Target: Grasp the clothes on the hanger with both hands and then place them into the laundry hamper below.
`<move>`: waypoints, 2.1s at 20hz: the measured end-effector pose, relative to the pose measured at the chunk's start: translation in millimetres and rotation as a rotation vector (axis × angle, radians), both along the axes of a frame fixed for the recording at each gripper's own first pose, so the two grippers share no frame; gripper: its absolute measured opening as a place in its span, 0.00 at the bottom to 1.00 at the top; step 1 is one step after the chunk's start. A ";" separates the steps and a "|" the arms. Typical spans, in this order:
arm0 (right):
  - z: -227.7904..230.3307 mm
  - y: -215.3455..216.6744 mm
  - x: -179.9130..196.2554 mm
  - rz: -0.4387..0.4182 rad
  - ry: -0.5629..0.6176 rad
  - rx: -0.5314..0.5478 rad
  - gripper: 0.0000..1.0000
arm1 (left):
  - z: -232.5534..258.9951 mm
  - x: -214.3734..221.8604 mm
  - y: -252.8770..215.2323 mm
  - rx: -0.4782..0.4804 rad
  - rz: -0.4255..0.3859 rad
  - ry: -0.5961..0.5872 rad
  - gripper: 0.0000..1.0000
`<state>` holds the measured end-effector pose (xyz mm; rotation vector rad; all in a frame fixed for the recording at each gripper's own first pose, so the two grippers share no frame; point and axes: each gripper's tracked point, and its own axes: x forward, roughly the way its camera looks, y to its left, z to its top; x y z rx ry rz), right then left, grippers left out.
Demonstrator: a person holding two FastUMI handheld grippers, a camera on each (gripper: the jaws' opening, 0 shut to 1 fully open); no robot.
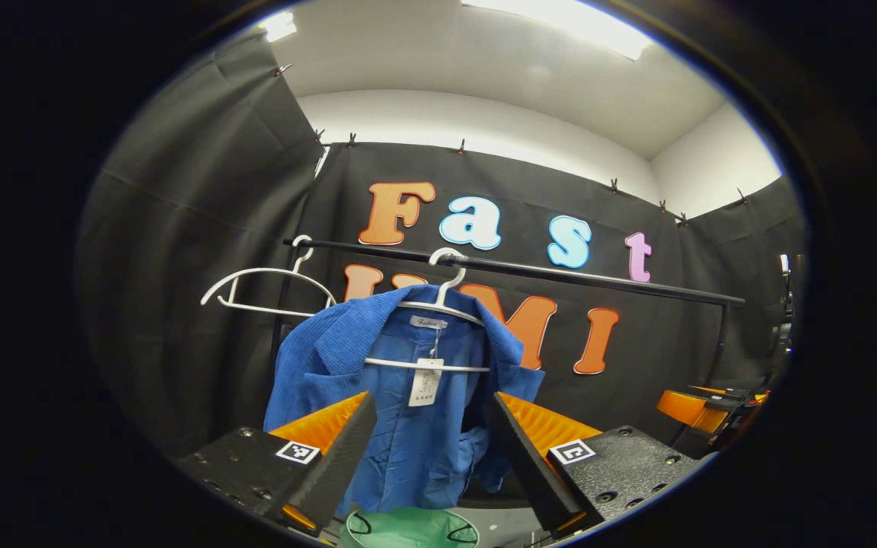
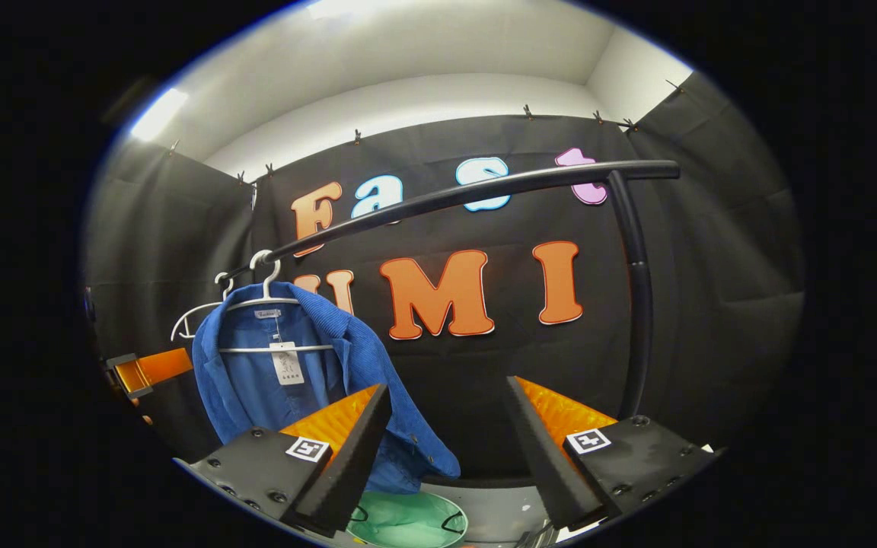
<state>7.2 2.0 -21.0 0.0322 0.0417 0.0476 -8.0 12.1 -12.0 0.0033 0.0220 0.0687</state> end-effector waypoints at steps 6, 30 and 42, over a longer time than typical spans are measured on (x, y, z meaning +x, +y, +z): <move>-23.0 13.0 16.7 0.007 0.047 0.009 0.98 | -22.7 19.7 32.6 -0.007 0.055 0.063 0.95; -85.9 126.3 138.7 0.058 0.106 0.053 1.00 | -80.0 111.8 125.5 0.034 0.039 0.130 0.95; -119.0 132.6 187.8 0.099 0.173 0.086 0.97 | -72.1 113.8 132.8 0.060 0.002 0.127 0.65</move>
